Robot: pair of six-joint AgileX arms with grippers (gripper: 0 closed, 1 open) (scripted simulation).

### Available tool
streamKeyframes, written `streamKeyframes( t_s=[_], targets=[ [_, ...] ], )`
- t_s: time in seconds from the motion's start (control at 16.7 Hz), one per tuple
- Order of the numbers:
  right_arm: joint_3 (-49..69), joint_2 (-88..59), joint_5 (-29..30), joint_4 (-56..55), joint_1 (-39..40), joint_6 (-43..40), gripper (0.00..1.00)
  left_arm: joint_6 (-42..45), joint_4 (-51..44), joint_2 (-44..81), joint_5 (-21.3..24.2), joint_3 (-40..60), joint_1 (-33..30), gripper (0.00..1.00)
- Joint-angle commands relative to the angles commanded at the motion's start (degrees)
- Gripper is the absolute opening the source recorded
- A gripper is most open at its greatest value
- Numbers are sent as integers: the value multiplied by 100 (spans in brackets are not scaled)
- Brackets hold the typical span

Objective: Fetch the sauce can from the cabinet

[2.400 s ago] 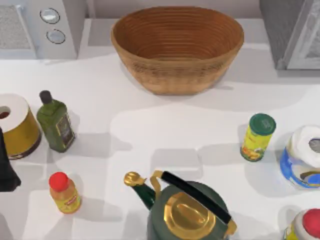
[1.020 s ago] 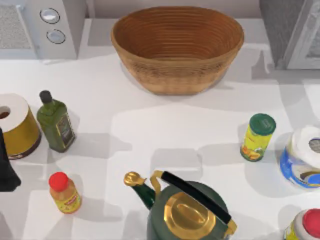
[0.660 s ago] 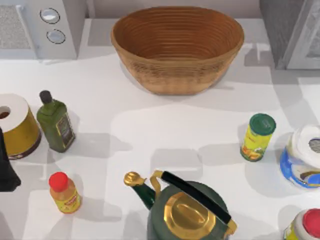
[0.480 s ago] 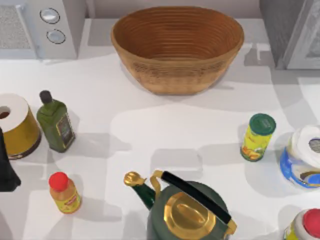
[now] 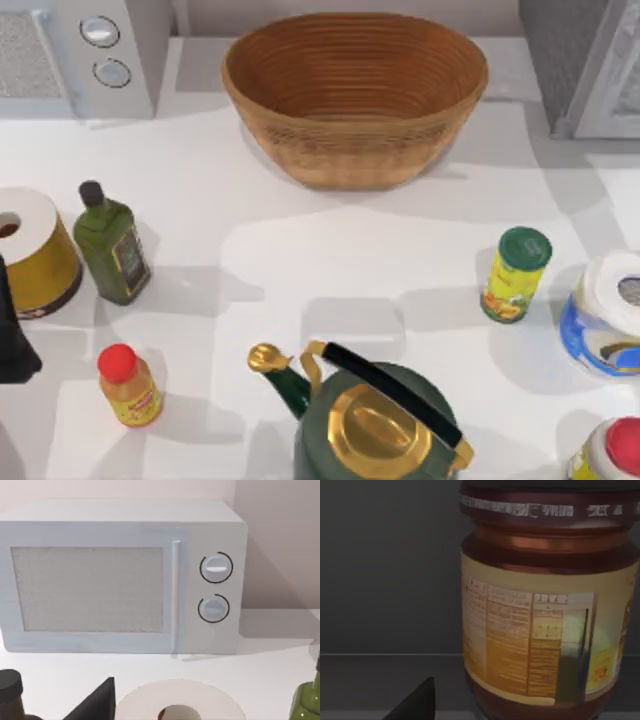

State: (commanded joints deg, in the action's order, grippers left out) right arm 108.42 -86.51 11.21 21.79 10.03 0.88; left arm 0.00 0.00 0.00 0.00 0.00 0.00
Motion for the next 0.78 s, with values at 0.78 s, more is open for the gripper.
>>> streamKeyframes(
  t_s=[0.78],
  targets=[
    [1125,-1139,-28,-41,-77,-5,100,0,0,0,0,0,0,100]
  ],
)
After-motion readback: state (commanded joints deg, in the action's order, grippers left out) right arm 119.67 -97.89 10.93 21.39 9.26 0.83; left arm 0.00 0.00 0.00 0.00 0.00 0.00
